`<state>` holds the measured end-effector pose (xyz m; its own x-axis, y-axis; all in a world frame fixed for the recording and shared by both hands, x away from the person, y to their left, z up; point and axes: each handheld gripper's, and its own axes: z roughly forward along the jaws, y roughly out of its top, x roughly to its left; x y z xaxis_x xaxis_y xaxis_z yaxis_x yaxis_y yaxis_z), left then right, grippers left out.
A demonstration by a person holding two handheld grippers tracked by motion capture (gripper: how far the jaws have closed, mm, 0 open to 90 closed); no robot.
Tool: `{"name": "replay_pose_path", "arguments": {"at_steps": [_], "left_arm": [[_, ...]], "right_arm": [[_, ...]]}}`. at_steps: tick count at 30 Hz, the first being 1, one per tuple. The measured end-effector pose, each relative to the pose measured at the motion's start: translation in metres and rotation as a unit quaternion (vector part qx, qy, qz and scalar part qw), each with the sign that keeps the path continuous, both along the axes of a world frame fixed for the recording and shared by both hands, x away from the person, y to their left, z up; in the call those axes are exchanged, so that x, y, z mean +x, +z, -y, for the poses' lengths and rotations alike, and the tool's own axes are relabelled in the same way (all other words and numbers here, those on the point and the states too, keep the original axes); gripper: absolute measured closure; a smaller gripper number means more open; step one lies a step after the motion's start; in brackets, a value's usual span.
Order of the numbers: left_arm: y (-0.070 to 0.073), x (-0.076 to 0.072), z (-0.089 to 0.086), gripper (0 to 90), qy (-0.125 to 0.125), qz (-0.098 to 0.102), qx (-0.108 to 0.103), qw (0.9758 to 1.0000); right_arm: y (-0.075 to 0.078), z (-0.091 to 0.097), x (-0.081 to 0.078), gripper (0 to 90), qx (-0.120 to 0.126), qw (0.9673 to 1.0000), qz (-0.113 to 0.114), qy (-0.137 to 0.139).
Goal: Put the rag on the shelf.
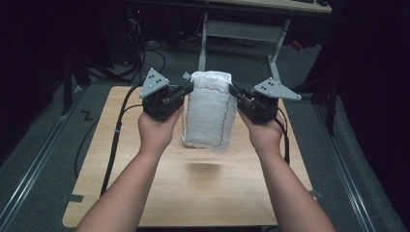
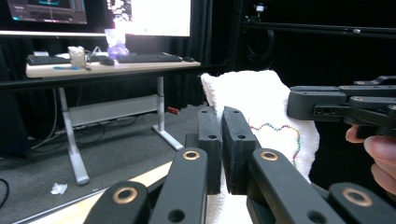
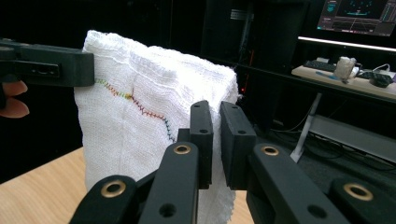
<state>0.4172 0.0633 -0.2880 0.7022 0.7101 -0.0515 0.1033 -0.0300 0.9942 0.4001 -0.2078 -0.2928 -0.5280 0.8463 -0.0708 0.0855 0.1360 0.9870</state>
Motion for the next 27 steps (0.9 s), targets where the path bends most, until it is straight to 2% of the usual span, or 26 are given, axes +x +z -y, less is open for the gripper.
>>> {"name": "replay_pose_path", "arguments": {"at_steps": [10,12,19,20,22,27], "left_arm": [[0.007,0.032,-0.001,87.1,0.013,-0.001,-0.011,0.9999],[0.006,0.041,-0.002,87.1,0.013,-0.005,-0.018,0.9997],[0.001,0.065,0.000,87.0,0.025,-0.003,-0.014,0.9996],[0.000,0.070,0.000,87.0,0.027,-0.003,-0.014,0.9995],[-0.002,0.076,0.000,87.0,0.028,-0.002,-0.014,0.9995],[-0.012,0.091,0.000,87.0,0.038,-0.010,-0.012,0.9991]], "right_arm": [[0.011,-0.005,0.035,84.4,0.001,0.9999,-0.002,-0.012],[0.011,-0.006,0.042,84.4,0.001,0.9999,-0.005,-0.013],[0.011,-0.007,0.062,84.4,-0.006,0.9998,-0.006,-0.019],[0.010,-0.008,0.071,84.4,-0.006,0.9997,-0.010,-0.021],[0.009,-0.008,0.073,84.4,-0.006,0.9997,-0.010,-0.021],[0.006,-0.010,0.087,84.4,-0.022,0.9994,-0.014,-0.023]]}}
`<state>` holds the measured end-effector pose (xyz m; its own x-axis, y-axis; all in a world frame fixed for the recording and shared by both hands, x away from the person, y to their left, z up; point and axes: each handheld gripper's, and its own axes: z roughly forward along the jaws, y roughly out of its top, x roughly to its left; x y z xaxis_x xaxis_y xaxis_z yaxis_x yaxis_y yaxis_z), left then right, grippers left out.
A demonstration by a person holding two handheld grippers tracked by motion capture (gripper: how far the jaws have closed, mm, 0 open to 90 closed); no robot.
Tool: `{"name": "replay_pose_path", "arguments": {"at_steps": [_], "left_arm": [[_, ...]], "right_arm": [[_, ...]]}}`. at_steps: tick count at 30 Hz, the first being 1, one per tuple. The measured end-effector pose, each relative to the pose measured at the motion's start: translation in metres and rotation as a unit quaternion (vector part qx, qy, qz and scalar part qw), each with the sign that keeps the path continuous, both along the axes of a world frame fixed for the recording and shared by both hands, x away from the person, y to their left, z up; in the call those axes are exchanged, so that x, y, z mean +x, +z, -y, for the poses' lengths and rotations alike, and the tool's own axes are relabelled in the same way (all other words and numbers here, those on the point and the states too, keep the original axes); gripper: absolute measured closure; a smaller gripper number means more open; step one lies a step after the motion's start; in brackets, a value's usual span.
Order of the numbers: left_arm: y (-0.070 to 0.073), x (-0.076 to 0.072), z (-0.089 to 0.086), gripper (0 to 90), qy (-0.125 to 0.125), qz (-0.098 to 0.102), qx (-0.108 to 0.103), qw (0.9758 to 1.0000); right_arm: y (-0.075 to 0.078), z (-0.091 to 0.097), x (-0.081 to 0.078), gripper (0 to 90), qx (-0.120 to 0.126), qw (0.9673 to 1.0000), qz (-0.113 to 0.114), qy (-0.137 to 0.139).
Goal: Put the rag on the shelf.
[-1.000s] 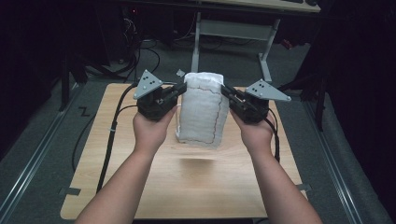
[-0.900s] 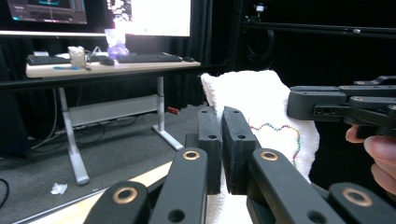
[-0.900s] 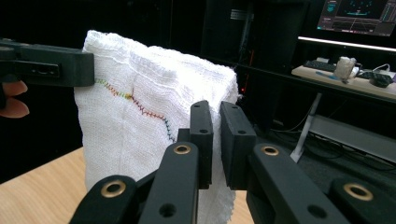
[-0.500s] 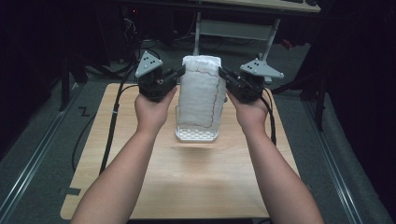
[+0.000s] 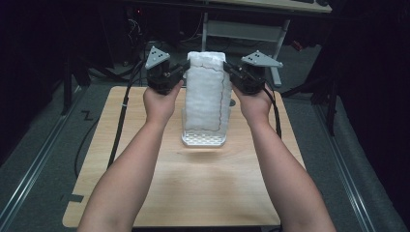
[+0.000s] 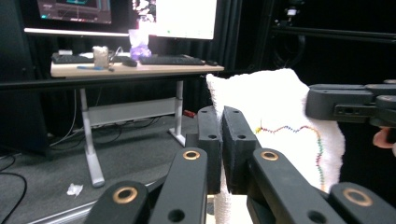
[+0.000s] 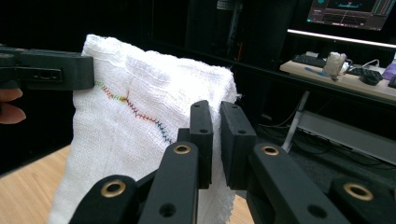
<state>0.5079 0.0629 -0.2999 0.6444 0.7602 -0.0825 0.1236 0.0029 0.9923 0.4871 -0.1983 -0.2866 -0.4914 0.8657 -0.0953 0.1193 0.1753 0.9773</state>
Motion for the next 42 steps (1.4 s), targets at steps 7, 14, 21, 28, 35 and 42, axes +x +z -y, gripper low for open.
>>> {"name": "replay_pose_path", "arguments": {"at_steps": [7,14,21,28,35,42], "left_arm": [[-0.013,0.021,0.005,86.9,0.014,-0.009,0.037,0.9992],[-0.025,0.033,0.012,86.9,0.021,-0.028,0.058,0.9977],[-0.050,0.044,0.013,86.9,0.019,-0.066,0.084,0.9941],[-0.071,0.049,0.012,86.8,0.014,-0.098,0.087,0.9912],[-0.091,0.056,0.010,86.6,0.003,-0.150,0.092,0.9843],[-0.092,0.055,0.003,68.0,0.012,-0.151,0.076,0.9855]], "right_arm": [[-0.013,-0.003,0.021,84.4,-0.020,0.9996,-0.019,-0.004],[-0.027,-0.001,0.038,84.3,-0.023,0.9986,-0.048,-0.009],[-0.047,-0.002,0.055,84.3,-0.040,0.9954,-0.087,-0.005],[-0.060,-0.002,0.065,84.2,-0.050,0.9923,-0.113,0.004],[-0.071,-0.003,0.076,83.1,-0.047,0.9862,-0.158,0.014],[-0.071,0.002,0.077,72.0,-0.039,0.9860,-0.162,0.001]]}}
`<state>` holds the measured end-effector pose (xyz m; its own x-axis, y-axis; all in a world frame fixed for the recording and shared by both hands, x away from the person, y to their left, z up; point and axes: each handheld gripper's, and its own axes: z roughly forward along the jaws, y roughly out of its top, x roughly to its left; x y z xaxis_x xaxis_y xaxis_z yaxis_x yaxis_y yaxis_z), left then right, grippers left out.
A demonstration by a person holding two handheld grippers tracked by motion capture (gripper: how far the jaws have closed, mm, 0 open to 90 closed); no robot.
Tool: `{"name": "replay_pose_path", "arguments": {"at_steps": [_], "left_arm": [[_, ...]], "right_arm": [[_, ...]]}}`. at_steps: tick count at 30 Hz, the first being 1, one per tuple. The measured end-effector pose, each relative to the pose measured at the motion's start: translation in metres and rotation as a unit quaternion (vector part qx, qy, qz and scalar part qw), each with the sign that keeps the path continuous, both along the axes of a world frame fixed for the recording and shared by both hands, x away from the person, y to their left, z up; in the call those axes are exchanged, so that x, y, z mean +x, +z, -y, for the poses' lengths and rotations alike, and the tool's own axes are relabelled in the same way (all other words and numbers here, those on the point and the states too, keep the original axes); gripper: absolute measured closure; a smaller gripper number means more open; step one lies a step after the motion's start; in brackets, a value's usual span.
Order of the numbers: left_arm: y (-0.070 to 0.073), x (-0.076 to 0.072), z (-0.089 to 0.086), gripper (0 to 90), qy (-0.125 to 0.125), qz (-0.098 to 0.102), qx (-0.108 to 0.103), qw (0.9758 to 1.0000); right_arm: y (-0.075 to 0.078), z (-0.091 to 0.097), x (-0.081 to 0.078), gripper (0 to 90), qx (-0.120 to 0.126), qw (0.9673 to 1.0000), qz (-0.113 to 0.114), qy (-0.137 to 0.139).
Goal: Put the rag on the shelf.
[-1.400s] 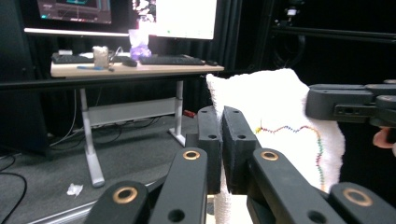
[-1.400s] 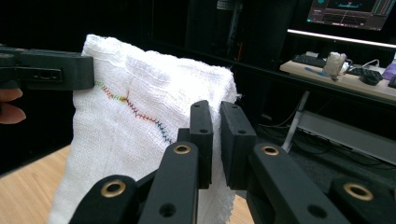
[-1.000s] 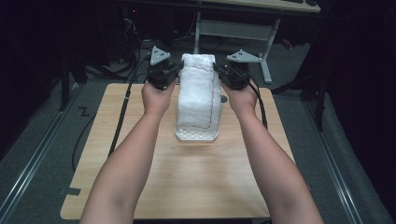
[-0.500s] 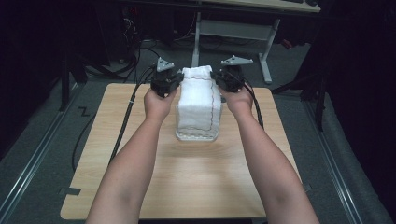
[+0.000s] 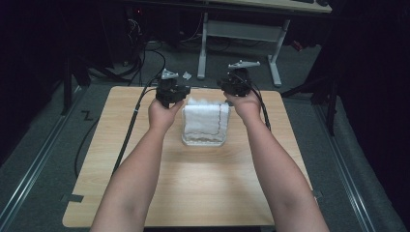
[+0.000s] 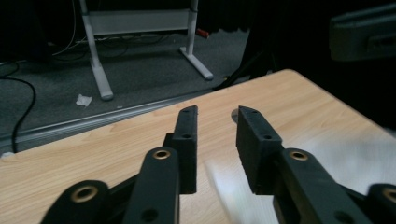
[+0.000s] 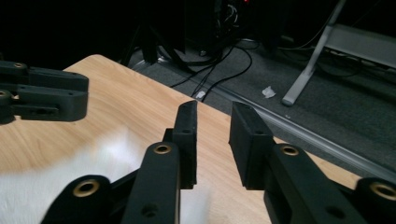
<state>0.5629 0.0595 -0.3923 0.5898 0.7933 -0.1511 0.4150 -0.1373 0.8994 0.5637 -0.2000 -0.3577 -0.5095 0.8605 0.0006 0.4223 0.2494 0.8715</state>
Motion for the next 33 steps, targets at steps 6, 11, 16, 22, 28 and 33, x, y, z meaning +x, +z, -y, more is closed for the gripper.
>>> {"name": "replay_pose_path", "arguments": {"at_steps": [6,11,16,22,28,33], "left_arm": [[0.007,-0.005,-0.002,64.6,0.006,0.009,-0.001,0.9999],[0.012,-0.015,-0.011,63.7,0.005,0.022,-0.008,0.9997],[0.010,-0.035,-0.029,62.2,0.004,0.031,-0.025,0.9992],[0.004,-0.071,-0.048,60.8,-0.007,0.048,-0.018,0.9987],[-0.013,-0.114,-0.066,60.4,-0.011,0.050,-0.011,0.9986],[-0.037,-0.158,-0.079,59.6,-0.020,0.048,0.004,0.9986]], "right_arm": [[0.002,0.007,-0.004,67.2,-0.008,0.9999,0.002,-0.008],[0.003,0.013,-0.013,65.3,-0.008,0.9999,0.009,-0.008],[0.003,0.023,-0.036,62.9,-0.001,0.9997,0.024,-0.002],[0.004,0.036,-0.073,60.9,0.012,0.9989,0.046,-0.001],[-0.006,0.047,-0.111,59.7,0.016,0.9981,0.059,-0.004],[-0.021,0.049,-0.143,56.6,0.011,0.9983,0.058,0.000]]}}
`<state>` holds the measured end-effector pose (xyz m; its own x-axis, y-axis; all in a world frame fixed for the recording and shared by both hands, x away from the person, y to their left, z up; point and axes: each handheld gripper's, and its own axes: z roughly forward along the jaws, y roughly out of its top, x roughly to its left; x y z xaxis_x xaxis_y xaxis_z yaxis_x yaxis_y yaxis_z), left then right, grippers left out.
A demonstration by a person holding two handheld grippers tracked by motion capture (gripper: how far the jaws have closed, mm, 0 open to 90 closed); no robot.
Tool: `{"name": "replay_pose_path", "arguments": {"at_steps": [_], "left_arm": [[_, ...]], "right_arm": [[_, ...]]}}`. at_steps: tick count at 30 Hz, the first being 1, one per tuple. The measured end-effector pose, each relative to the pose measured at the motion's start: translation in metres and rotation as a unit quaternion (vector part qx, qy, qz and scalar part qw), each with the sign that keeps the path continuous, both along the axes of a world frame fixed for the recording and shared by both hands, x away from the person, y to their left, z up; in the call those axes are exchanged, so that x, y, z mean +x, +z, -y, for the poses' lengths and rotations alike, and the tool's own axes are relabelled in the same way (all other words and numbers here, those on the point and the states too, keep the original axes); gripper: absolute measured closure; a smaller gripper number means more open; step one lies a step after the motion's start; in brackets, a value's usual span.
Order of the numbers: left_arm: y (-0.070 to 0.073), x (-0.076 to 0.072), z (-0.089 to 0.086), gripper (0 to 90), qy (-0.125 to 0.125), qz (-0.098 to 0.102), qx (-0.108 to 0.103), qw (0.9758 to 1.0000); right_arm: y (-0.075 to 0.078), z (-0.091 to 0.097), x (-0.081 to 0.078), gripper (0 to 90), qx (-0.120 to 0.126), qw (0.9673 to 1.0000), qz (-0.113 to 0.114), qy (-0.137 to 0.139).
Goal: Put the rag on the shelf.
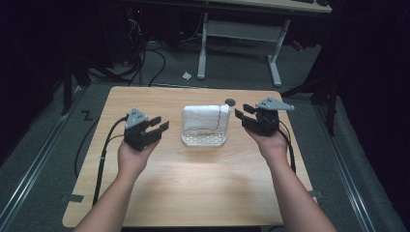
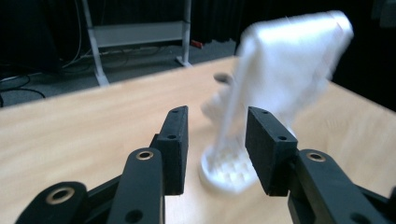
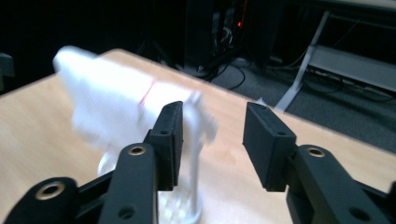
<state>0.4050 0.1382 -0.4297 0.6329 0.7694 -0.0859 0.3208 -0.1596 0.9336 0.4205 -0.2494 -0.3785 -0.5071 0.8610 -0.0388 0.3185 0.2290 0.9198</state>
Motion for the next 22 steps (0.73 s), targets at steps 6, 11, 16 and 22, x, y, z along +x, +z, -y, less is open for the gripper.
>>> {"name": "replay_pose_path", "arguments": {"at_steps": [6,11,16,22], "left_arm": [[-0.040,-0.052,-0.020,57.5,-0.005,-0.033,0.007,0.9994],[-0.074,-0.086,-0.027,55.9,-0.008,-0.067,0.037,0.9970],[-0.088,-0.106,-0.018,54.6,-0.029,-0.096,0.028,0.9945],[-0.096,-0.098,-0.015,54.6,-0.024,-0.102,0.048,0.9934]], "right_arm": [[-0.033,-0.005,-0.045,53.1,-0.029,0.9995,-0.010,0.010],[-0.067,-0.009,-0.074,49.9,-0.033,0.9990,-0.027,0.008],[-0.112,-0.008,-0.101,47.7,-0.033,0.9984,-0.044,-0.010],[-0.133,0.000,-0.102,48.1,-0.055,0.9961,-0.065,-0.021]]}}
